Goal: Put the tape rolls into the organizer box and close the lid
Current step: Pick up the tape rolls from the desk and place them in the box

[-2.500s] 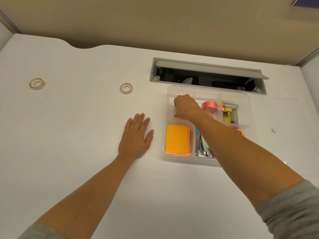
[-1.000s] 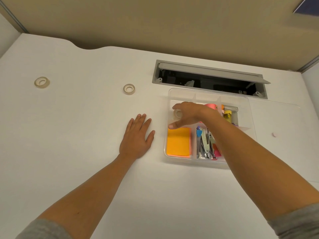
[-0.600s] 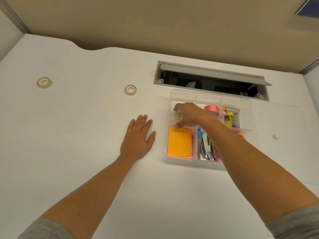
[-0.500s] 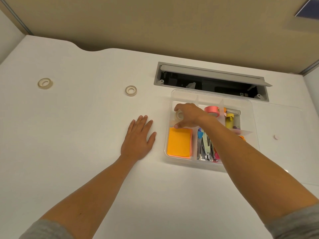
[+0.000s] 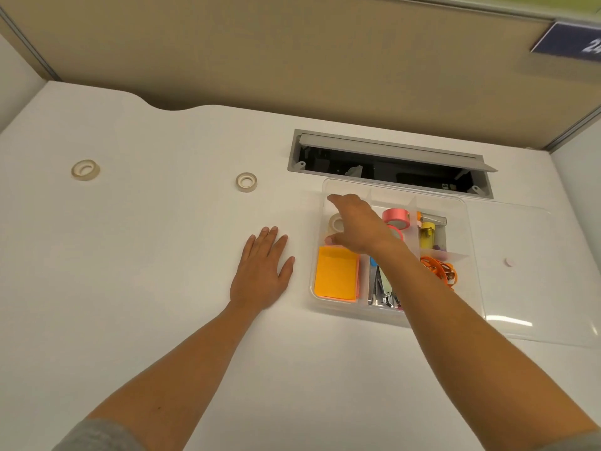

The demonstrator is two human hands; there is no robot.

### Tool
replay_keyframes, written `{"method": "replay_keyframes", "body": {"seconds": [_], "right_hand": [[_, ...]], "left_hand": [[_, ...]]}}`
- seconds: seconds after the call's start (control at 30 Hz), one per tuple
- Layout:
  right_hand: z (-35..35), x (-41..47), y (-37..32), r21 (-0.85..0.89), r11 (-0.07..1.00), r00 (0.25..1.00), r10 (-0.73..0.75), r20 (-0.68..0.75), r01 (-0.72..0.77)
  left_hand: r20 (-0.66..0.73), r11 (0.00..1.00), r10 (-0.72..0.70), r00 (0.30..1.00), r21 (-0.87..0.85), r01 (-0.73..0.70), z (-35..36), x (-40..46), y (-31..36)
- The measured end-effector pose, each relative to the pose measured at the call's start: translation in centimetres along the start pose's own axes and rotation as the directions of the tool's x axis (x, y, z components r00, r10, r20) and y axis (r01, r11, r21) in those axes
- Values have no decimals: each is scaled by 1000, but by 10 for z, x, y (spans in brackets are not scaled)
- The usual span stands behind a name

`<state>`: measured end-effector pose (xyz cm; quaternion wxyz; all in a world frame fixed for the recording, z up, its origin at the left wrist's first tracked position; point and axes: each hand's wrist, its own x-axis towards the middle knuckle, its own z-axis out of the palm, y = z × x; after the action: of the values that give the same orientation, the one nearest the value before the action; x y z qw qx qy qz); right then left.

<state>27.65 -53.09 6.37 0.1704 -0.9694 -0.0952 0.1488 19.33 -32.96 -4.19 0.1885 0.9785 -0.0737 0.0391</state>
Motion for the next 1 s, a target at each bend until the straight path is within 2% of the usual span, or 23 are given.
{"method": "replay_keyframes", "body": {"seconds": [0.13, 0.23, 0.27, 0.33, 0.4, 0.5, 0.57, 0.67, 0.77, 1.0], "right_hand": [[9, -29, -41, 129, 990, 962, -16, -271, 53], [29, -53, -77, 190, 968, 945, -96, -314, 161], [40, -57, -90, 217, 960, 944, -105, -313, 179], [64, -64, -121, 302, 939, 943, -57, -329, 163], [93, -64, -157, 397, 908, 944, 4, -329, 134], [126, -68, -149, 381, 920, 961, 18, -275, 92], [139, -69, -131, 319, 947, 964, 43, -263, 45], [150, -68, -115, 170, 985, 959, 23, -283, 27], [158, -62, -117, 66, 998, 953, 16, -303, 4], [167, -56, -115, 33, 998, 946, 58, -320, -50]], "left_hand": [[-1, 998, -11, 1000, -60, 11, -2, 0, -2], [22, 979, 4, 1000, -202, 1, -10, 0, -2], [49, 957, -3, 999, -290, 17, -14, 0, -5], [94, 830, -74, 993, -546, 114, -36, -4, -23], [123, 758, -101, 987, -633, 156, -55, -9, -57], [67, 885, -43, 997, -460, 69, -59, -12, -67], [25, 918, -48, 999, -392, 54, -59, -11, -69], [1, 938, -83, 997, -338, 79, -63, -4, -80], [26, 957, -62, 998, -281, 66, -72, 14, -96], [76, 981, -82, 994, -169, 94, -81, 80, -102]]}}
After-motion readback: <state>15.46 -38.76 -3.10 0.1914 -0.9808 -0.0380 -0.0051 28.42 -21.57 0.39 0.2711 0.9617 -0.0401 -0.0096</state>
